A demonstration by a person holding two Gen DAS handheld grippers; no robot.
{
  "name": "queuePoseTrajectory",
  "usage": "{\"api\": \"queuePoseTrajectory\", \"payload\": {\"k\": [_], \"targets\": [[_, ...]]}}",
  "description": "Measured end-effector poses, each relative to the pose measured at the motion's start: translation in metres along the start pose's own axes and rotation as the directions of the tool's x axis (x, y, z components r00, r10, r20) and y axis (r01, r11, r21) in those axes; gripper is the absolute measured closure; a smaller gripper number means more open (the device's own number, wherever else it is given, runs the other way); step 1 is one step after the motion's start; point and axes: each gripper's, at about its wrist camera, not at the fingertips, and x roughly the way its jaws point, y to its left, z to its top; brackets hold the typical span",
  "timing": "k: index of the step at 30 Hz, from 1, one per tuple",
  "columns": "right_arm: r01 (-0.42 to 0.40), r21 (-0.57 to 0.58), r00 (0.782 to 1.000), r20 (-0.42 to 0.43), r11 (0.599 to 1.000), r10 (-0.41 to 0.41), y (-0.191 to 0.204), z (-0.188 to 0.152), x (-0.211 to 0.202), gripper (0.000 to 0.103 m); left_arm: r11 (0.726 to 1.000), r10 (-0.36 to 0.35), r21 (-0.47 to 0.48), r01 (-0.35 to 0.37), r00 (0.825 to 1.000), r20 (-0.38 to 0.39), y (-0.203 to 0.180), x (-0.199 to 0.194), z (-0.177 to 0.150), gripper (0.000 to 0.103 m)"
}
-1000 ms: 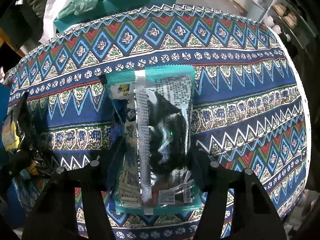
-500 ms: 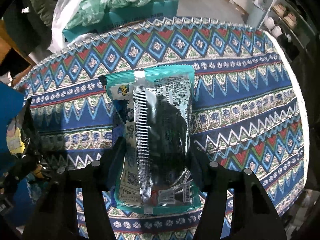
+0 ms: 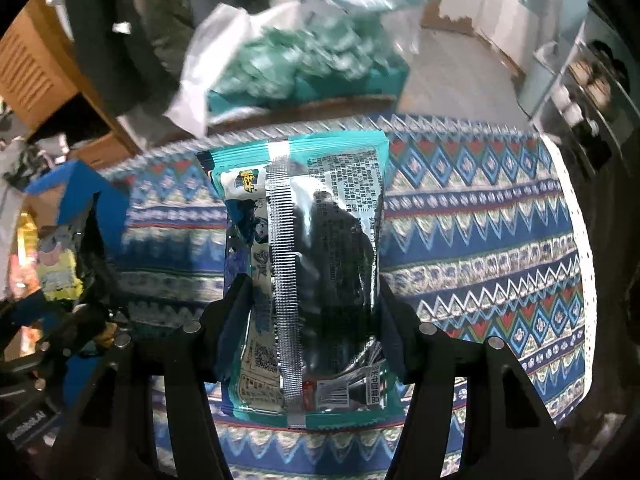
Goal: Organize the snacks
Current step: 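Carry both held packs over the cardboard box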
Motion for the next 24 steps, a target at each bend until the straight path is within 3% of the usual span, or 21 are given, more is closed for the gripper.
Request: {"api": "queuePoseTrajectory", "payload": {"k": [12,24], "targets": [[-0.109,-0.128,0.992,0.049,0.986,0.116,0.076,0.02,-0.034,0.044,0.999,0.034,-0.023,-0.032,0.994,0.103,0.038,-0.069,0.008,0.041],[-0.195,-0.25,0.978,0.022,0.948,0.207,0.161,0.032,-0.04,0.044,0.99,0.094,-0.12,-0.078,0.987,0.131,0.106,-0.093,-0.005,0.041]]}}
